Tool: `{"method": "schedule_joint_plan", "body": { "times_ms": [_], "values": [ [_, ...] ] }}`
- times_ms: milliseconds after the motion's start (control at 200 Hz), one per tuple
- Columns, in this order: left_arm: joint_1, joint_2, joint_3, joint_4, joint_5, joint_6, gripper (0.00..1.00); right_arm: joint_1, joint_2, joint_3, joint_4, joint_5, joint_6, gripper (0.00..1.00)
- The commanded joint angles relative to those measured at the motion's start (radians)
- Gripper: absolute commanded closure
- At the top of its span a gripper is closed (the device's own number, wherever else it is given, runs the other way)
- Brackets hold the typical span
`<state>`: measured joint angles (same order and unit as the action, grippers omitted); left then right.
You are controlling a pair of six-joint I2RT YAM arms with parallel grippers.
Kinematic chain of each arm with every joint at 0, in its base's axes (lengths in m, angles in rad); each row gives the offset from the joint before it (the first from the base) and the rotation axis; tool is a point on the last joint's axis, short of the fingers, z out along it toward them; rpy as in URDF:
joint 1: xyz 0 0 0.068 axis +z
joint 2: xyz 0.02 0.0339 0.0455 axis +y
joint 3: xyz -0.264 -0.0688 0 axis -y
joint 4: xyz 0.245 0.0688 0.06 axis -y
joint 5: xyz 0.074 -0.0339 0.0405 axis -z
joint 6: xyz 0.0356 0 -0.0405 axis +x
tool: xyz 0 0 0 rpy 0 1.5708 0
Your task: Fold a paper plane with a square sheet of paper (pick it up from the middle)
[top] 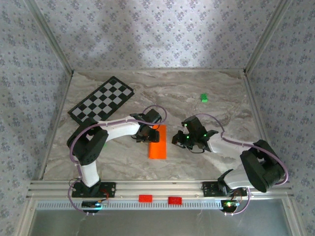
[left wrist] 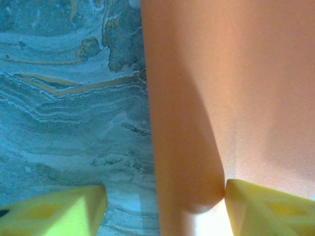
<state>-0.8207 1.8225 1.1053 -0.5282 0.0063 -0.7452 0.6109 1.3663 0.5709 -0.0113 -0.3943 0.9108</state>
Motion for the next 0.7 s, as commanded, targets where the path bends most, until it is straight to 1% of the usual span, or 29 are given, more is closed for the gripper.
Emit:
{"method": "schedule_joint_plan", "body": {
  "times_ms": [0, 130, 275, 495, 695],
  "values": [
    [-0.017, 0.119, -0.032, 0.179, 0.092, 0.002, 0.33, 0.014, 0.042, 0.018, 0.083, -0.038, 0.028, 1.00],
    [-0.017, 0.120, -0.032, 0.182, 0.095, -0.004, 0.33, 0.025, 0.090, 0.047, 0.070, -0.020, 0.035, 1.00],
    [-0.017, 0.121, -0.032, 0.183, 0.095, -0.012, 0.33, 0.024, 0.093, 0.038, 0.073, 0.012, 0.055, 1.00],
    [-0.017, 0.130, -0.030, 0.183, 0.100, -0.016, 0.33, 0.033, 0.124, 0.043, 0.118, -0.022, 0.065, 1.00],
    [-0.017, 0.128, -0.038, 0.183, 0.102, -0.007, 0.34, 0.047, 0.189, 0.070, 0.174, -0.053, 0.080, 1.00]
  ]
}}
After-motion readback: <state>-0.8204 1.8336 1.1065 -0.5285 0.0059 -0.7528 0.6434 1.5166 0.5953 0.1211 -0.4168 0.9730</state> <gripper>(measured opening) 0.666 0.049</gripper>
